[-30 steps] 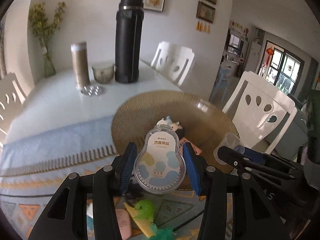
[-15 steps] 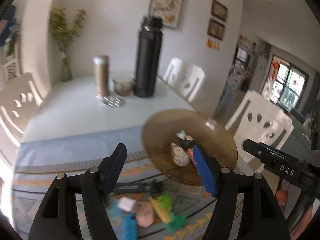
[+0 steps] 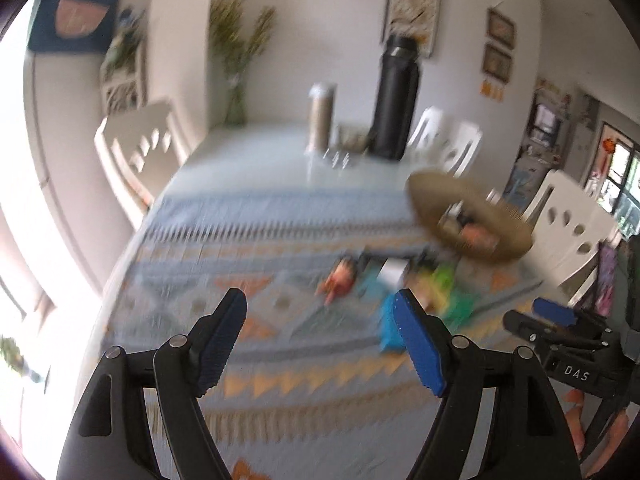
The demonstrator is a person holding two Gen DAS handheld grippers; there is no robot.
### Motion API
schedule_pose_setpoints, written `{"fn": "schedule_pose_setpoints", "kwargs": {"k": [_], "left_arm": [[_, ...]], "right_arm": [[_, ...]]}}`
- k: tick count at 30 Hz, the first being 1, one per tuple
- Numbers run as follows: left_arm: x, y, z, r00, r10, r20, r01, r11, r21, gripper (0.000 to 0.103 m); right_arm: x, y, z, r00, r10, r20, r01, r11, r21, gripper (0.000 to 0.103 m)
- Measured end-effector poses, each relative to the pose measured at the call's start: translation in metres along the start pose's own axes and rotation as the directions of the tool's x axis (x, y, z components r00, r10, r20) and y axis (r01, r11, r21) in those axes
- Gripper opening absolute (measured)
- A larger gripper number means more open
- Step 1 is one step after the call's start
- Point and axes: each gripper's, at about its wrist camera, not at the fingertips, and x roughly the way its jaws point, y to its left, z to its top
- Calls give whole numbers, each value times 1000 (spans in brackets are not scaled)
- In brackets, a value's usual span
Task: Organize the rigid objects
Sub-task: 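Open both grippers to release the cup and package into the bowl, then grasp the blue lighter with the left gripper while the right grasps the green toy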
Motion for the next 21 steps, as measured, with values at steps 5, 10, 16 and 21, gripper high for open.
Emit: {"fn": "schedule_pose_setpoints", "kwargs": {"k": [5,10,16,21], "left_arm": [[34,23,-44,996,-1,-91,-4,999,-51,75],[41,26,-53,995,-13,-102,8,998,-57,75],[42,18,-59,993,2,-115,-4,1000,-19,75],[37,3,-62,995,46,-91,-40,997,67,75]], "right_arm": [[33,16,-40,999,-21,-41,18,997,-81,68],[34,21,-40,999,-27,-28,23,992,-125,80],[35,17,-39,999,-15,-44,11,996,-93,81],[36,-1,-35,999,6,-50,-6,1000,5,81]]}}
